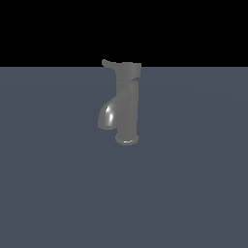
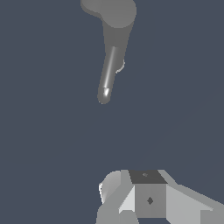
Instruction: Turn on the faucet by rotating a designated handle.
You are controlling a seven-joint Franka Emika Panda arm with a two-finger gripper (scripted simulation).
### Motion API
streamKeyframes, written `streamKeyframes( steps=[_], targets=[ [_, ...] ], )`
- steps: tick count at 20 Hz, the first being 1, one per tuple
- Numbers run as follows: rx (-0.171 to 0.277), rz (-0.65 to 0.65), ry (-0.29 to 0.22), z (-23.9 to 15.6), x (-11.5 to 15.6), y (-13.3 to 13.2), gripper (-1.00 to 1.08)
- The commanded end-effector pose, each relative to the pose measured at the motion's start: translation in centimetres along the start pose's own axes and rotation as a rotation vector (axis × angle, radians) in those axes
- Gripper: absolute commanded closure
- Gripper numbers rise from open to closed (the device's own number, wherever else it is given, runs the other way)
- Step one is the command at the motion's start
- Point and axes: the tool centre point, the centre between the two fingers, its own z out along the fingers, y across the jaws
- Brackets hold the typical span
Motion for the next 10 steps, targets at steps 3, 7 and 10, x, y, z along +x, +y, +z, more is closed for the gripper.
streamKeyframes(
  steps=[3, 7, 10],
  targets=[
    [0.000, -0.001, -0.003, 0.06, 0.00, 0.05, 1.08],
    [0.004, -0.010, -0.024, 0.48, -0.06, 0.43, 1.08],
    [0.006, -0.019, -0.037, 0.75, -0.16, 0.69, 1.08]
  ],
)
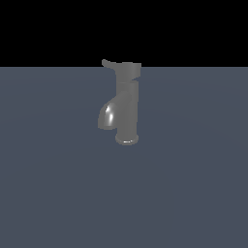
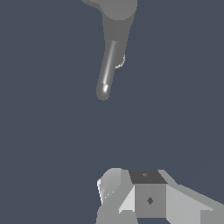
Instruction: Turn on the faucet by rotating a designated handle.
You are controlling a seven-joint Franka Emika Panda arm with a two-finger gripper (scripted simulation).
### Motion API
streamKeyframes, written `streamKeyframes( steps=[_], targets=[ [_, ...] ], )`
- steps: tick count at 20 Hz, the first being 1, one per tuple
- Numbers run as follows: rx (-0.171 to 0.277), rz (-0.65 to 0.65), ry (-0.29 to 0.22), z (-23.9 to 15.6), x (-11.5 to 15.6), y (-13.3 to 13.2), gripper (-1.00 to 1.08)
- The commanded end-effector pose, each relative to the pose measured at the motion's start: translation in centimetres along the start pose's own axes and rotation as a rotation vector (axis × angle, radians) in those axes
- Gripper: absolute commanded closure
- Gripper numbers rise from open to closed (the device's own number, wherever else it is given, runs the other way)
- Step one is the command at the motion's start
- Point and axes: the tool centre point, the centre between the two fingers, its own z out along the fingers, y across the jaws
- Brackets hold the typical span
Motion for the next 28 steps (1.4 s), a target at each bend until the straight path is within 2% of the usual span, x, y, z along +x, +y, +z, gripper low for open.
streamKeyframes(
  steps=[1, 7, 14, 28],
  targets=[
    [0.001, -0.006, -0.008, 0.2, -0.1, 0.2, 1.08],
    [0.003, 0.002, -0.007, 0.1, 0.1, 0.1, 1.08],
    [0.020, 0.067, -0.009, 0.1, 1.5, 0.0, 1.08],
    [0.080, 0.365, -0.028, 0.8, 8.1, -0.7, 1.08]
  ],
)
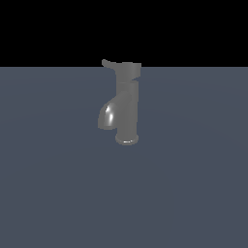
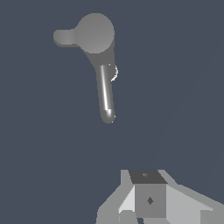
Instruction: Turn on the faucet by rotating a designated handle.
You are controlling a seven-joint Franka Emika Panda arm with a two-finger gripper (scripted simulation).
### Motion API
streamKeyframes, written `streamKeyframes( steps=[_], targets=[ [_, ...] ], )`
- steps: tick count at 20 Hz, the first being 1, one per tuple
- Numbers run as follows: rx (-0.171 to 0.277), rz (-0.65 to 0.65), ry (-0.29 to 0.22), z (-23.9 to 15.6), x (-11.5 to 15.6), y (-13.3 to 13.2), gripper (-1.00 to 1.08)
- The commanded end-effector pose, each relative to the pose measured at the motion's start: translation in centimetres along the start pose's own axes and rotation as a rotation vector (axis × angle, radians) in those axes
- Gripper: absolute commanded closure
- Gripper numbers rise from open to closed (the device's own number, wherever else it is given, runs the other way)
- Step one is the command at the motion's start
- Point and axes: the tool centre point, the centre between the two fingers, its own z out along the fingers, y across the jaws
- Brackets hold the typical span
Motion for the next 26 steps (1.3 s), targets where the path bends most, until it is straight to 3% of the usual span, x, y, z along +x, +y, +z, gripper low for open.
streamKeyframes(
  steps=[1, 13, 26],
  targets=[
    [0.010, 0.065, -0.005, 0.3, 1.3, -0.6, 1.08],
    [0.036, 0.380, -0.026, 2.2, 7.4, -3.3, 1.08],
    [0.033, 0.729, -0.031, 5.7, 13.8, -6.2, 1.08]
  ],
)
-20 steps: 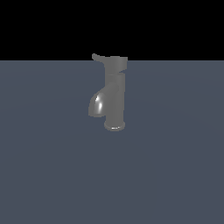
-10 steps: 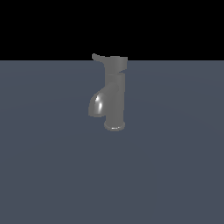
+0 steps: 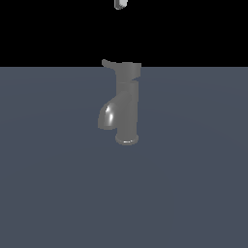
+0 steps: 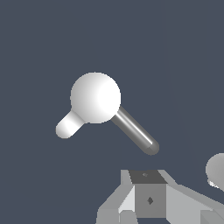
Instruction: Turn on the faucet by rotating a designated handle.
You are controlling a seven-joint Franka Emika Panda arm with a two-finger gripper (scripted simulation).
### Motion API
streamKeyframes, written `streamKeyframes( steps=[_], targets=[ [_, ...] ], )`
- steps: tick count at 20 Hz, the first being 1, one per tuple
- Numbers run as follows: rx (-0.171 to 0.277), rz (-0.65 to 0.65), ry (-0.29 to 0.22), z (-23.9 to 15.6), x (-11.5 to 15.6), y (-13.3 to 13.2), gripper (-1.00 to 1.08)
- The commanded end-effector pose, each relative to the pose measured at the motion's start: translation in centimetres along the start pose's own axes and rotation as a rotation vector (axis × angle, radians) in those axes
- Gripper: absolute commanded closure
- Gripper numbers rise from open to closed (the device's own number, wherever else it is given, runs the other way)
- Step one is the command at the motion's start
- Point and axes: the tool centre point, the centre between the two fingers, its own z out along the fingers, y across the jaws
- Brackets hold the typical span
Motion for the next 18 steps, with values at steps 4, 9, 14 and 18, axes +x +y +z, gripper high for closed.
streamKeyframes(
  steps=[4, 9, 14, 18],
  targets=[
    [-0.001, 0.149, 0.009, 1.8, 1.3, -2.6, 1.08],
    [-0.002, 0.282, 0.023, 3.5, 2.4, -4.9, 1.08],
    [-0.002, 0.413, 0.043, 5.4, 3.4, -7.1, 1.08],
    [0.001, 0.516, 0.063, 7.0, 4.1, -8.8, 1.08]
  ],
)
